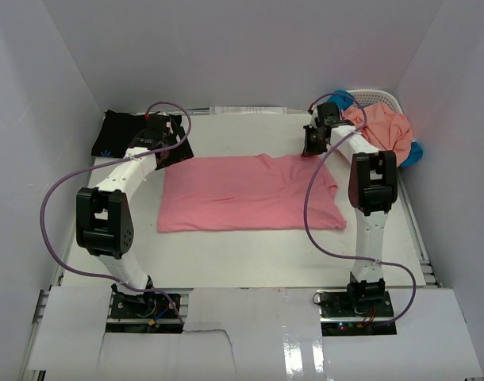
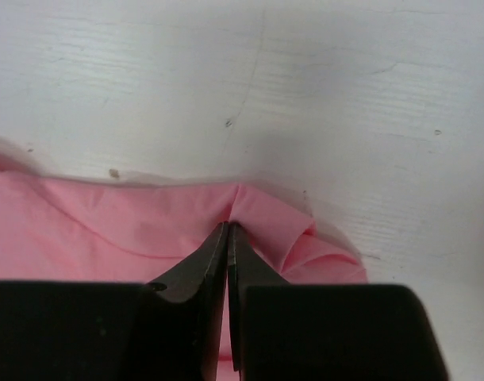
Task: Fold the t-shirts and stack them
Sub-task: Grap the side of the flattened tshirt furthest away from the robot with both arms
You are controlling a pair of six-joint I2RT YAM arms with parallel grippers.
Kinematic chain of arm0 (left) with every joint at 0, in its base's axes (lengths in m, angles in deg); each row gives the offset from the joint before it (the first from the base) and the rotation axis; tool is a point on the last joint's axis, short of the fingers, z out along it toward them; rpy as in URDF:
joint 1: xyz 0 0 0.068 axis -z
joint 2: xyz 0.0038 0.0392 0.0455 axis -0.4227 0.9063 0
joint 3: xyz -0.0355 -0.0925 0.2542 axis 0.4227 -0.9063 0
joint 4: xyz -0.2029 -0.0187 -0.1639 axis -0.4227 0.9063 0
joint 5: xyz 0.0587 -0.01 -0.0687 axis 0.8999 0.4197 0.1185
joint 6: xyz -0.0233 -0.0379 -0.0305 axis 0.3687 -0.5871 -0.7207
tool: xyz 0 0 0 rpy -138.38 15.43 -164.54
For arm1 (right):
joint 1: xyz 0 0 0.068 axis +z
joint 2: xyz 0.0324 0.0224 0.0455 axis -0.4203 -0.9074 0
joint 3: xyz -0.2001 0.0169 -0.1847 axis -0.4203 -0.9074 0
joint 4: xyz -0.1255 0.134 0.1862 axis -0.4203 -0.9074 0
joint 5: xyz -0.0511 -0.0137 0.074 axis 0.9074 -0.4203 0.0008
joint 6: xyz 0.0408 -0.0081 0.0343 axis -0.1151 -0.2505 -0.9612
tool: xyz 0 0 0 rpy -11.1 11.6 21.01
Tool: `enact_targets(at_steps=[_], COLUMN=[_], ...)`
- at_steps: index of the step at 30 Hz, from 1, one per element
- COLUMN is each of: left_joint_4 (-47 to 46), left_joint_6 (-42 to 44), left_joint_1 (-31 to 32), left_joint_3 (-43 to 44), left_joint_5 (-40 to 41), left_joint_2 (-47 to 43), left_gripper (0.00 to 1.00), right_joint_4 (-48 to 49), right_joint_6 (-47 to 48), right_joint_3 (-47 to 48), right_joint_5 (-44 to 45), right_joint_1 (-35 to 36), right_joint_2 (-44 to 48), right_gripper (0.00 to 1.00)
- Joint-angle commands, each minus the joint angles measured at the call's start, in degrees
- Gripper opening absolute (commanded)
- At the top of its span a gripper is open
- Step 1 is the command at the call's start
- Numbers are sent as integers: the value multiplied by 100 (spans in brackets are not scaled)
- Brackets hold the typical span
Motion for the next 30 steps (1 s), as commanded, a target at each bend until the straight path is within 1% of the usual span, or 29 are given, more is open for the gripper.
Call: enact_targets(at_steps=[1,2,3,4,5,6,7,8,12,16,22,30], left_joint_4=[10,18,10,10,18,10,10,10,10,10,10,10], left_joint_6=[6,6,6,6,-3,-3,-3,-3,-3,-3,14,23], left_joint_1=[6,6,6,6,6,6,6,6,-3,6,-3,6], left_joint_3=[214,214,222,214,214,205,205,205,205,214,222,222], left_joint_5=[43,43,25,17,-1,8,-1,-10,8,-1,-10,16], left_joint_2=[-78,-78,-87,-87,-87,-104,-104,-122,-140,-113,-96,-69], left_gripper=[92,92,92,92,92,92,92,92,92,92,92,92], right_joint_4=[379,380,363,301,283,240,91,46,37,37,-68,-217], right_joint_6=[139,113,86,86,103,121,130,139,86,95,77,147], right_joint_3=[-459,-514,-532,-488,-453,-392,-304,-156,-75,39,426,716], right_joint_5=[-506,-462,-427,-314,-286,-269,-234,-216,-251,20,179,478], right_joint_1=[-27,-27,-27,-27,-27,-27,-27,-27,-27,-27,-27,-27], right_joint_2=[962,1034,1070,1070,1044,1000,870,816,649,456,157,-186], right_gripper=[8,8,21,37,50,61,63,63,64,65,65,66])
